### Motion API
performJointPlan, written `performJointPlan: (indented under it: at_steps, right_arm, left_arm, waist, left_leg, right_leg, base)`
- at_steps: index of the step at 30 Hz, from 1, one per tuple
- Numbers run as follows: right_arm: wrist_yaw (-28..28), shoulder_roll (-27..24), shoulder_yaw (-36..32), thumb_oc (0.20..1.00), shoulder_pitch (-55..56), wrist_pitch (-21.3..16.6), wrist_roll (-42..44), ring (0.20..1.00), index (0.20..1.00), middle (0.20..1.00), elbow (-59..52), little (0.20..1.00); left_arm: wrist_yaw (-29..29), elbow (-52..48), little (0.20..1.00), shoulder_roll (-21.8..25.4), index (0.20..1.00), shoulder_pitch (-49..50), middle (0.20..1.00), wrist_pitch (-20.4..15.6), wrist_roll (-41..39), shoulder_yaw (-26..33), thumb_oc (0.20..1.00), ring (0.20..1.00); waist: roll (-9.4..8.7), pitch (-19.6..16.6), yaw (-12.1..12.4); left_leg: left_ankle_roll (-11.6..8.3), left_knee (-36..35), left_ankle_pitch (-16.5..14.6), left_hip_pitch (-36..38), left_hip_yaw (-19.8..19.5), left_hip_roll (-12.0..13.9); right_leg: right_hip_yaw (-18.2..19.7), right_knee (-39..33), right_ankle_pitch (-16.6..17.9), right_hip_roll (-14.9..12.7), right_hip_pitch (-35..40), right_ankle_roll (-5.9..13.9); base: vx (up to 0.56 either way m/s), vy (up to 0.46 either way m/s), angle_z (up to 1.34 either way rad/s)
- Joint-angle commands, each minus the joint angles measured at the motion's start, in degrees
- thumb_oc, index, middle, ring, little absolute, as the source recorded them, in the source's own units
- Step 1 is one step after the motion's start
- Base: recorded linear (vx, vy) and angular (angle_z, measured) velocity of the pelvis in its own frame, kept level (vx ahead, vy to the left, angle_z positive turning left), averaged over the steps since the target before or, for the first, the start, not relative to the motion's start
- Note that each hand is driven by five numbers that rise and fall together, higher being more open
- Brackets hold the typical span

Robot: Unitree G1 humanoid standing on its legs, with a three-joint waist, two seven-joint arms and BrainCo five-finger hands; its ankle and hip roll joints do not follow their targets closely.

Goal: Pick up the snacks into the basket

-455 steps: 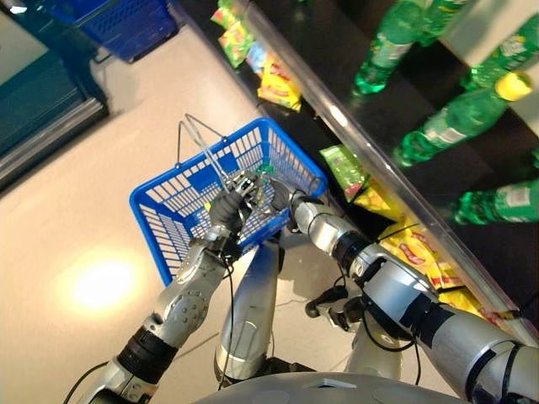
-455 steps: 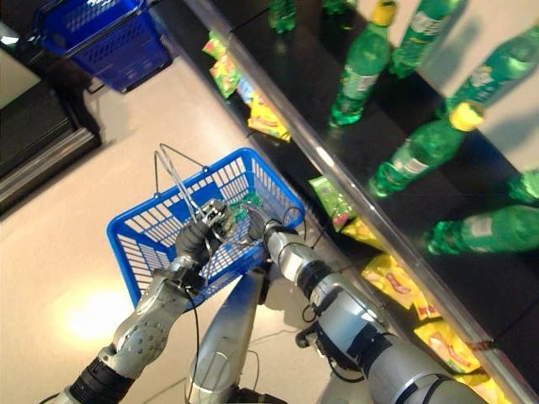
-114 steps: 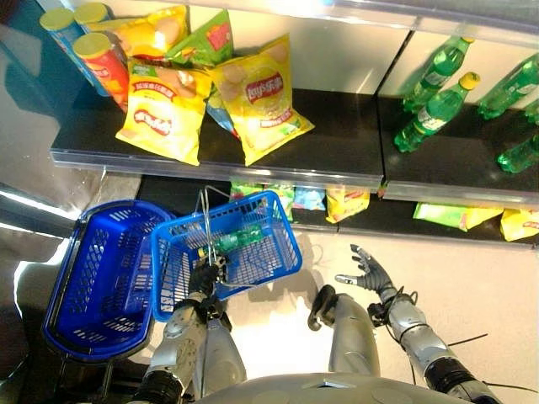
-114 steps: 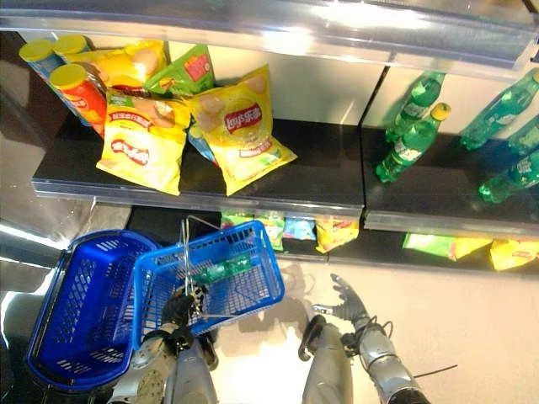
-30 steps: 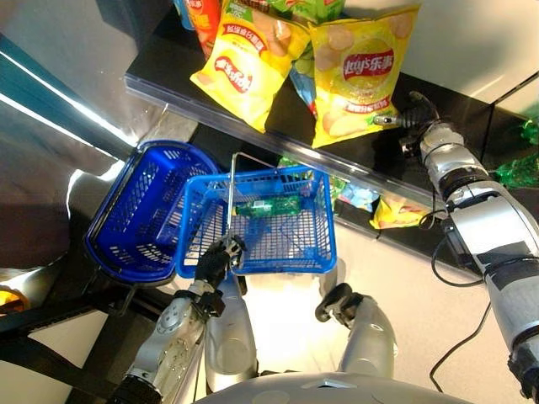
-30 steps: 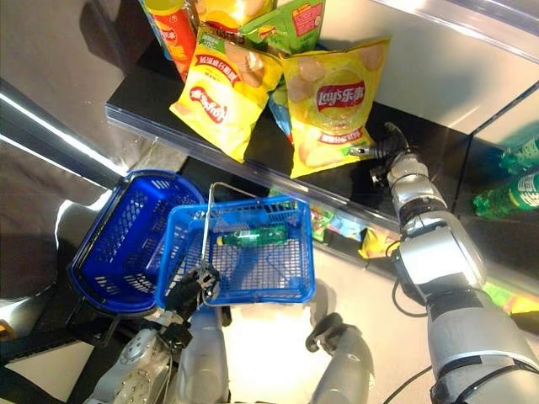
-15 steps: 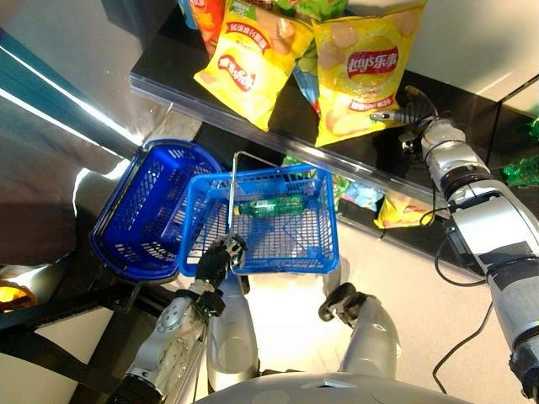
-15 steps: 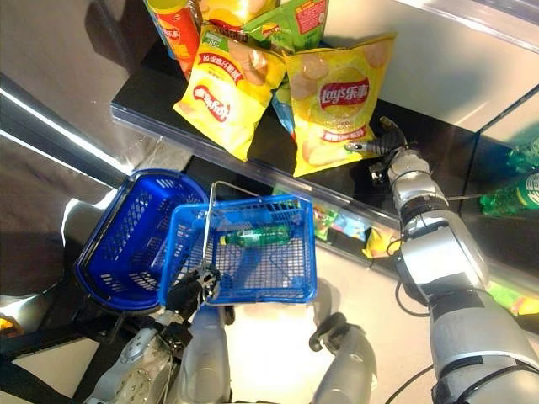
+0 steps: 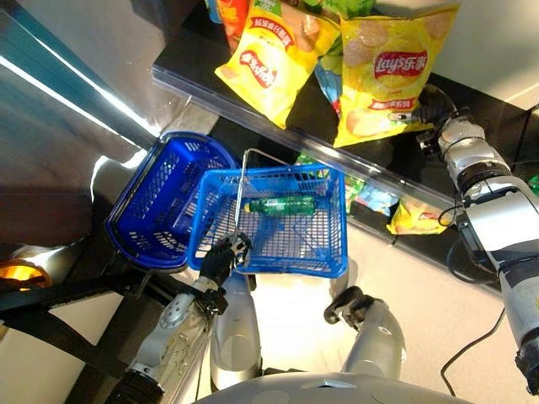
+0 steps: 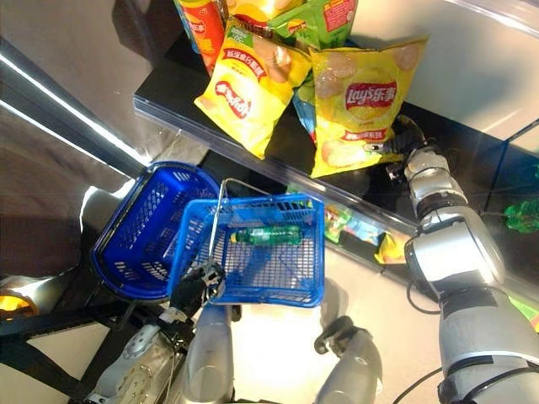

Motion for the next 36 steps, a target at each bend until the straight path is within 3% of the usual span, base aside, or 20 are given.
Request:
performJointPlan:
  at_steps: [1,16,23,28,36]
  right_arm:
    - [-1.33,0.57,0.73,0.200,-1.21,0.98,-1.99,0.200,0.200,0.200,2.40,0.200]
    - [-5.62,2.84,0.03,0.200,-0.39,0.25,-1.86,0.200,0.200,0.200,-1.48,0.200]
    - [-9.76,7.51,-2.01,0.200,5.08,-1.24,-2.15,0.200,0.200,0.200,-12.14,0.200]
    - [-15.09,9.53,-5.02,0.200,17.50,-0.73,-11.60,0.200,0.200,0.200,-32.49,0.200]
    - [-23.11,8.78,-15.03,0.200,38.03,-1.37,-24.50,0.200,0.200,0.200,-56.79,0.200]
  left_arm:
    - [-1.86,-16.48,0.200,0.18,0.200,-3.14,0.200,-6.07,-4.09,0.17,0.200,0.200]
    - [-0.62,-15.92,0.200,0.55,0.200,-6.13,0.200,-7.19,-3.38,-0.42,0.200,0.200]
    - [1.34,-15.42,0.200,0.49,0.200,-5.91,0.200,-7.85,-2.62,1.27,0.200,0.200]
    - [3.46,-15.42,0.200,-0.15,0.200,-5.26,0.200,-8.34,-1.56,3.73,0.200,0.200]
    - [5.02,-15.38,0.200,-1.10,0.200,-5.25,0.200,-10.59,-1.57,4.57,0.200,0.200]
  waist:
    - [2.69,-0.03,2.92]
    - [1.09,-0.52,0.74]
    - [-0.76,-0.75,-2.60]
    - [-1.81,-0.36,-5.52]
    - [-2.36,-0.73,-7.01]
  left_leg:
    - [2.99,3.22,-3.06,-0.32,1.02,0.32]
    - [3.37,4.05,-4.18,2.28,1.57,0.61]
    - [3.32,3.42,-4.70,4.74,2.95,1.32]
    - [3.11,2.90,-4.89,6.04,3.73,1.99]
    - [3.83,2.30,-3.48,6.07,4.45,2.43]
  right_leg:
    - [2.18,-0.80,7.20,1.55,-1.25,4.68]
    - [3.44,-1.29,8.16,1.79,0.43,4.71]
    - [4.83,-2.67,9.41,2.51,1.52,4.75]
    - [5.46,-3.93,10.35,2.98,2.25,4.93]
    - [3.73,-4.98,11.03,2.36,3.00,4.35]
  base:
    - [-0.01,0.020,0.03]
    - [0.00,0.002,0.00]
    - [-0.01,0.038,-0.11]
    - [-0.01,0.021,-0.15]
    - [-0.01,0.000,-0.05]
